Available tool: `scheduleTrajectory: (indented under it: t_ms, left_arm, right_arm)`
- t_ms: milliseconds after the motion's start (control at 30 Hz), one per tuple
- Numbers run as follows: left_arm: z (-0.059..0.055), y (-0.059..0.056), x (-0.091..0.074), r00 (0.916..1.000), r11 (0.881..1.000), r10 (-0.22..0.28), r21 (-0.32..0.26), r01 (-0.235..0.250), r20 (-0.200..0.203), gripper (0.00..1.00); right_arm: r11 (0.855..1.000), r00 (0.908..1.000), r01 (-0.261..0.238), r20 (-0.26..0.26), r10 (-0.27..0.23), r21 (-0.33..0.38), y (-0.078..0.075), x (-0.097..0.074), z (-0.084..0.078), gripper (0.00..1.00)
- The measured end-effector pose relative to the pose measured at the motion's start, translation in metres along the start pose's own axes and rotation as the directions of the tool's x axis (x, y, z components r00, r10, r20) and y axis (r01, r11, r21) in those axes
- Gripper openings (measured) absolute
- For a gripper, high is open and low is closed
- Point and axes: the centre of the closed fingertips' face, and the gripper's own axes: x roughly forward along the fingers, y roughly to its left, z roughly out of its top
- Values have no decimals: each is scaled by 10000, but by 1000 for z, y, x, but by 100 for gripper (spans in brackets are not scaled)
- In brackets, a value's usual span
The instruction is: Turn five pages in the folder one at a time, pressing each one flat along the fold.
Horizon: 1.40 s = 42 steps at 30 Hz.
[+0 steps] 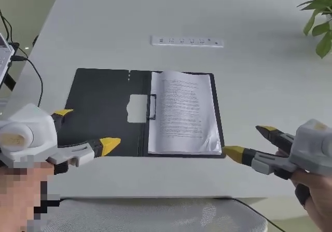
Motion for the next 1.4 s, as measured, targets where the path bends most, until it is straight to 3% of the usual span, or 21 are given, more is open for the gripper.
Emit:
scheduleTrajectory:
  t_ms: [267,667,1400]
  left_arm:
    - [2,-9,12,9991,9991,-413,101,414,-16,82]
    - [10,-35,44,9914,9905,-1282,464,1293,-261,81]
    - [31,-80,100,9680,9628,-2468,1016,2503,-464,81]
  right_arm:
    - [10000,10000,64,-31,-64,13,0,-1,-2,81]
    - [9999,9999,106,-47,-105,89,8,-1,-3,80]
    - [9998,9999,129,-112,-127,179,3,-1,-1,80]
